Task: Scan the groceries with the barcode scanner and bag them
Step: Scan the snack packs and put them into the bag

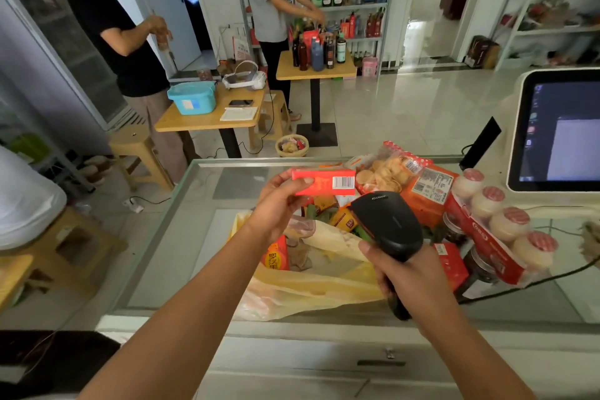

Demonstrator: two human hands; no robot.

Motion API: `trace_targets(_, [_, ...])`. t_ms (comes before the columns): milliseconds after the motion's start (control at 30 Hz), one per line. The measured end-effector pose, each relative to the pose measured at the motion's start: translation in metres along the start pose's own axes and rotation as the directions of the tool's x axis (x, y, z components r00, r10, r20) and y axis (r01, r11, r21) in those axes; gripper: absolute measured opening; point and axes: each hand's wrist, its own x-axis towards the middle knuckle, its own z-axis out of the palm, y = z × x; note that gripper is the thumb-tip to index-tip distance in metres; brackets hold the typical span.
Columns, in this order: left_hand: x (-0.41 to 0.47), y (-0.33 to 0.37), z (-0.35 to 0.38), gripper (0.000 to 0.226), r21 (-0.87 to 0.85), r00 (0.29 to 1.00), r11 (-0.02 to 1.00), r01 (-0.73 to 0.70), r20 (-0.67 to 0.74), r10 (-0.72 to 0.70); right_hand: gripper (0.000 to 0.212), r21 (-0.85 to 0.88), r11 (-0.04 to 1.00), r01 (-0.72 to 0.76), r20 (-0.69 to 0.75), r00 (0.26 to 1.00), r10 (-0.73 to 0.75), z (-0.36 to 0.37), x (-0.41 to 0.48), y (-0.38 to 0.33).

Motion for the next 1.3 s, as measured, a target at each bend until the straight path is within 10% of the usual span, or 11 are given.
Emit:
trace_targets(267, [-0.005, -0.03, -0.039, 0.027, 0.2, 0.927, 0.922, 0.331, -0.254, -0.277, 0.039, -0.287, 0.957, -0.049, -0.139, 0.99, 0.009, 0.011, 0.051, 0.068])
trace_targets(400, [-0.006, -0.027, -0.053, 0.04, 0.568, 0.904, 0.703, 0.428, -0.245, -0.352, 0.092, -0.469, 0.837, -0.282, -0.082, 0.958, 0.276, 0.012, 0.077, 0.106])
trace_targets(600, [0.001, -0.027, -0.035, 0.051, 0.827, 0.837, 0.36, 0.432, -0.219, -0.501, 0.024, -0.313, 0.892, -0.327, -0.069, 0.944, 0.322, 0.013, 0.066, 0.074])
trace_targets(767, [0.022, -0.034, -0.01, 0.023, 0.897, 0.924, 0.369, 0.243, -0.098, -0.37, 0.036, -0.078, 0.983, -0.164, -0.1, 0.983, 0.156, 0.005, 0.058, 0.046])
trace_targets(1100, [0.039, -0.072, -0.02, 0.085, 0.976, 0.942, -0.134, 0.173, -0.204, -0.266, 0.035, -0.047, 0.974, -0.222, -0.09, 0.972, 0.218, -0.002, 0.058, 0.053])
trace_targets(1300, [0.02, -0.081, -0.014, 0.085, 0.925, 0.979, -0.369, 0.093, -0.152, -0.134, 0.036, -0.114, 0.97, -0.216, -0.103, 0.973, 0.204, 0.007, 0.068, 0.067])
